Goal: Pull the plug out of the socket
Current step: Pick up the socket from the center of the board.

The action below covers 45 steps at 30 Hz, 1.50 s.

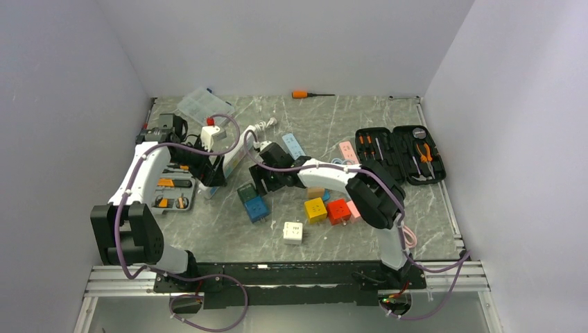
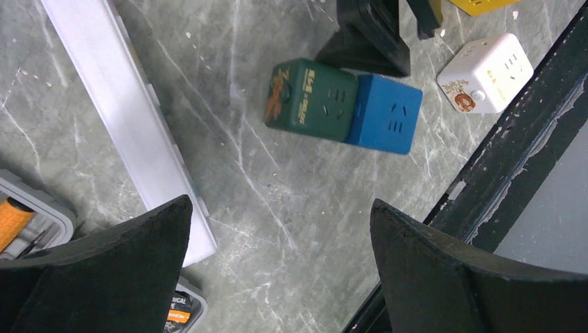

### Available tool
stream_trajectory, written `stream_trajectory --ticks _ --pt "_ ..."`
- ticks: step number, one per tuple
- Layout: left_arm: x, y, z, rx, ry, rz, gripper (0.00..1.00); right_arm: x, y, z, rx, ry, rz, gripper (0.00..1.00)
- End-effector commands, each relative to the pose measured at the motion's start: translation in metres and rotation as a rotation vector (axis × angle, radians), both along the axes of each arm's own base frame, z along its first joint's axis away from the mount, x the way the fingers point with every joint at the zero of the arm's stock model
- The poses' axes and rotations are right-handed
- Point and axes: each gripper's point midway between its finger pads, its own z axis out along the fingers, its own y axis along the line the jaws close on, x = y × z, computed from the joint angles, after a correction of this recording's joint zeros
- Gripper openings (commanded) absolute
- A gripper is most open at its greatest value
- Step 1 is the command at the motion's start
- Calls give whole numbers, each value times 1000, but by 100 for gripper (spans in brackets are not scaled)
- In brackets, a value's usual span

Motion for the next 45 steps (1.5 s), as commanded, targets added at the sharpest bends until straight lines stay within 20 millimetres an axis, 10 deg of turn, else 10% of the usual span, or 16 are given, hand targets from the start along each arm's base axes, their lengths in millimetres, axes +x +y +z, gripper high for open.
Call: stream_trajectory --ticks 1,8,14,22,38,45 --pt "4 -2 16 -21 -67 -10 100 17 -14 33 2 -92 -102 78" --pt "7 2 16 7 -92 5 99 22 -31 84 74 -178 -196 100" --pt "7 7 30 -7 -120 -12 99 -40 5 114 176 -247 27 100" --pt "9 19 57 10 -187 8 99 -80 42 81 77 -255 170 100" --pt "12 23 74 0 -224 27 99 -89 45 20 -55 -287 225 99" --pt "15 19 73 -34 -218 45 99 -84 43 14 -50 -324 218 84"
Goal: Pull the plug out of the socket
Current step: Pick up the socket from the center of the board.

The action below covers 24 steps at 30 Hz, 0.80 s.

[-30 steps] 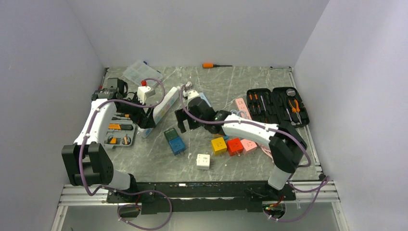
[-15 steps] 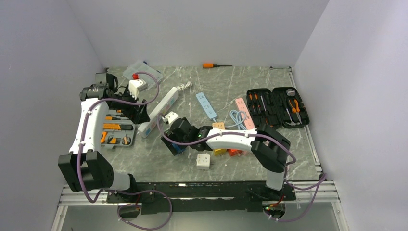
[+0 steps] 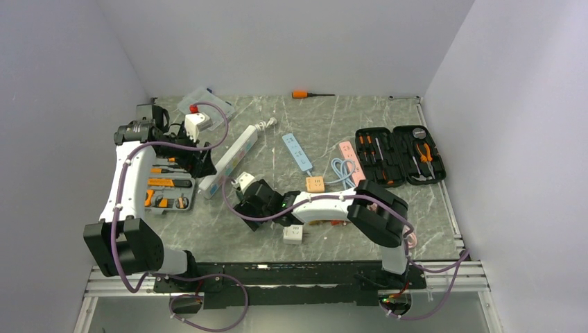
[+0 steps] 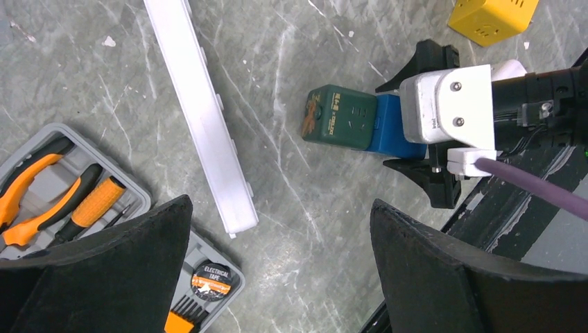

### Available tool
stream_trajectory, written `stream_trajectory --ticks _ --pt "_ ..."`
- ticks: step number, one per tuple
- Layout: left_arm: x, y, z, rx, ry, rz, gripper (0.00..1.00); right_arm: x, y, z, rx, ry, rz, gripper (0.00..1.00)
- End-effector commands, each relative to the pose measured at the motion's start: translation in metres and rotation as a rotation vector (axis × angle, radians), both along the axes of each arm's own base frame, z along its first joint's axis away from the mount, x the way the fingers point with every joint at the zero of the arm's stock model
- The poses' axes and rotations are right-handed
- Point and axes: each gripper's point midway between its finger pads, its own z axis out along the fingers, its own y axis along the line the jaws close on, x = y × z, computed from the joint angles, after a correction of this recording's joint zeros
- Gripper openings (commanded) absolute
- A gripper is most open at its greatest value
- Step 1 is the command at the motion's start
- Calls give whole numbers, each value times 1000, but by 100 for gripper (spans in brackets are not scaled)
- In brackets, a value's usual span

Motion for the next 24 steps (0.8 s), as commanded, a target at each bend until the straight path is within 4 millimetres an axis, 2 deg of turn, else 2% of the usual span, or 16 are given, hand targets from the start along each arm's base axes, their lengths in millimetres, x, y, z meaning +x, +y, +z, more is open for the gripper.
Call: stream_trajectory --ticks 1,6,9,11,15,17,20,24 --pt "5 -7 21 -46 -76 -10 99 14 12 15 54 -73 -7 82" --pt "-3 -12 28 -58 -94 -56 99 12 12 2 39 -46 3 69" --pt "-8 -19 37 -95 -108 -92 99 11 12 -1 32 -26 8 56" --pt "-9 -22 41 -113 -123 -103 99 13 10 4 31 -12 5 43" --pt "-11 -30 55 -147 -182 -140 99 20 5 38 106 54 13 12" --pt "-17 -35 66 -166 -231 -177 99 25 0 67 189 97 9 1" --pt "-25 -39 78 -162 -305 -230 99 20 -9 98 305 174 54 0" --pt "-43 -44 77 -121 -397 -373 99 6 -18 125 322 180 133 0"
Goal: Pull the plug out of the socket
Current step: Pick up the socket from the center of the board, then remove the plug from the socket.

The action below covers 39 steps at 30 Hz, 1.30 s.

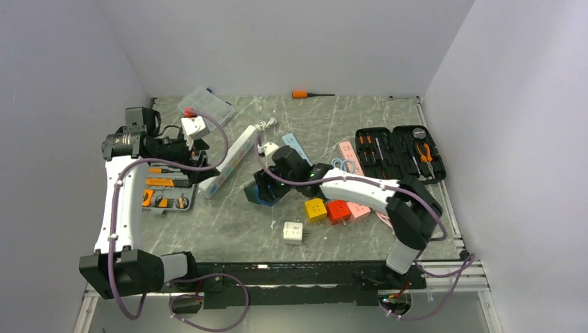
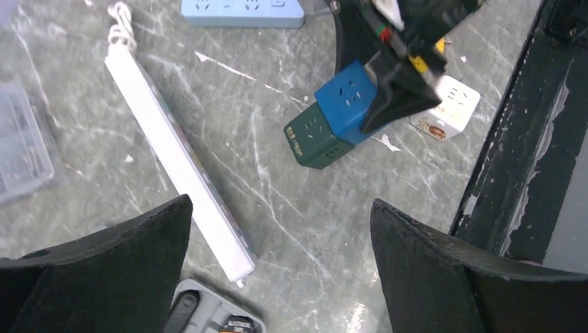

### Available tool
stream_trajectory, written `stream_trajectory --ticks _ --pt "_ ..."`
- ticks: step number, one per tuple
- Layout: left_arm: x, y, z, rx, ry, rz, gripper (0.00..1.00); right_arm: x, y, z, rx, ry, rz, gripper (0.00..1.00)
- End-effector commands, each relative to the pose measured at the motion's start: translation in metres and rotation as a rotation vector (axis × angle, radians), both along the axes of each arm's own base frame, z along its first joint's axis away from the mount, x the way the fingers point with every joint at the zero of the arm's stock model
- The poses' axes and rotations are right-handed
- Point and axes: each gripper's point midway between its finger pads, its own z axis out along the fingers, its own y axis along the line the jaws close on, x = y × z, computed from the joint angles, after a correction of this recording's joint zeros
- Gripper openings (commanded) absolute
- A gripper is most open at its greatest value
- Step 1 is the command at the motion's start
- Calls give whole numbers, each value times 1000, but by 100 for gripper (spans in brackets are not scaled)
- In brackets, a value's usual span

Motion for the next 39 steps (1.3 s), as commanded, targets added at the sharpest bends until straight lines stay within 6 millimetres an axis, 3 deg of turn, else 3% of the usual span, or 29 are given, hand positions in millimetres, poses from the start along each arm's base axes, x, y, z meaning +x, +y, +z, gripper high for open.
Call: stream_trajectory --ticks 1,5,11,14,19,27,31,34,39 --pt "-26 -13 19 25 -220 -218 99 -30 10 70 145 4 144 0" --pt "-43 -14 2 102 -345 -335 99 -32 4 85 143 -20 157 0" --pt "-64 -21 0 123 -442 -468 99 -33 2 101 171 -23 174 0" --pt "-67 -26 -2 125 -472 -496 99 -30 5 121 248 -16 169 0" --pt "-74 -37 -22 119 -455 -529 99 -23 14 160 401 -11 153 0" --pt "-83 -48 -36 24 -432 -484 99 -14 21 203 541 -39 142 0" --pt "-68 -44 -28 77 -546 -410 99 -19 24 217 590 -34 177 0" --pt "-66 -48 -16 73 -562 -403 99 -23 26 222 611 -31 200 0" --pt "-60 -54 -16 111 -589 -406 99 -31 29 228 636 -7 242 0"
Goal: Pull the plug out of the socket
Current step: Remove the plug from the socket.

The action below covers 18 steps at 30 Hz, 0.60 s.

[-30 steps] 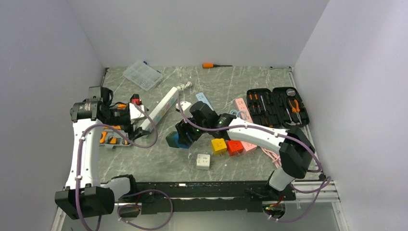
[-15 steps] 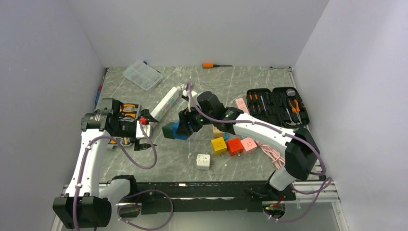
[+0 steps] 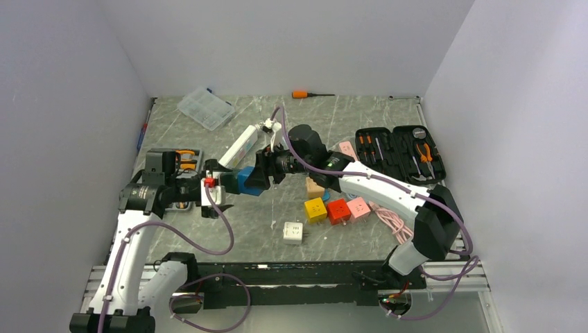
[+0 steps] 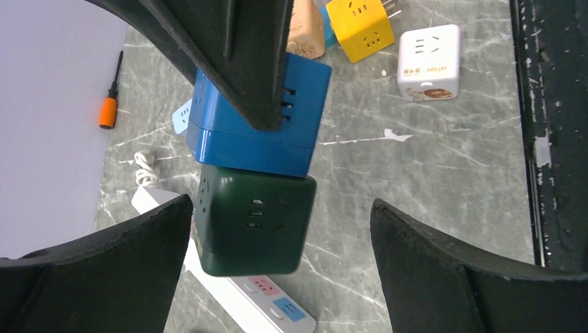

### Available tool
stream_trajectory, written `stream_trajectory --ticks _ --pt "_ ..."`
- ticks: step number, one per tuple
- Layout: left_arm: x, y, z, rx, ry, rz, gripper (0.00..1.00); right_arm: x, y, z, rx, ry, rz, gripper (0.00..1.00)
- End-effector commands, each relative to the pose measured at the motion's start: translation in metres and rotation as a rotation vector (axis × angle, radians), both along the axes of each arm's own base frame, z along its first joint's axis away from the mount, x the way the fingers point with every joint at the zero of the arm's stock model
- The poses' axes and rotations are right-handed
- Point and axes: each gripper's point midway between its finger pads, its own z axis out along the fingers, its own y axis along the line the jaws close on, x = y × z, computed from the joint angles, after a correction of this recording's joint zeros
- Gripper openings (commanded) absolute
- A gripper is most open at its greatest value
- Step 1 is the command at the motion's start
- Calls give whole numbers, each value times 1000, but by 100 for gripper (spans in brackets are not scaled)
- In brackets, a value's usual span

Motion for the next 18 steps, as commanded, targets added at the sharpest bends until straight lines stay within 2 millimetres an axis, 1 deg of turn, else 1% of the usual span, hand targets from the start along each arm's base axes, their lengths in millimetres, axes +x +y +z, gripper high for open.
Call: stream_trajectory --ticks 1,4,7,12,16,18 --pt "11 -4 11 1 -62 17 99 -7 8 80 205 -110 61 0" --pt "2 -6 -4 48 -26 -15 99 -8 5 85 215 -124 55 0" --pt "6 -5 -12 74 -28 -5 99 -11 4 90 236 -125 62 0" --pt "16 -6 -15 99 -77 8 99 -19 5 92 265 -98 100 0" --pt "32 -8 -10 100 -137 59 99 -21 6 91 269 -85 105 0" --pt "37 -8 -8 95 -154 74 99 -21 6 88 267 -78 105 0"
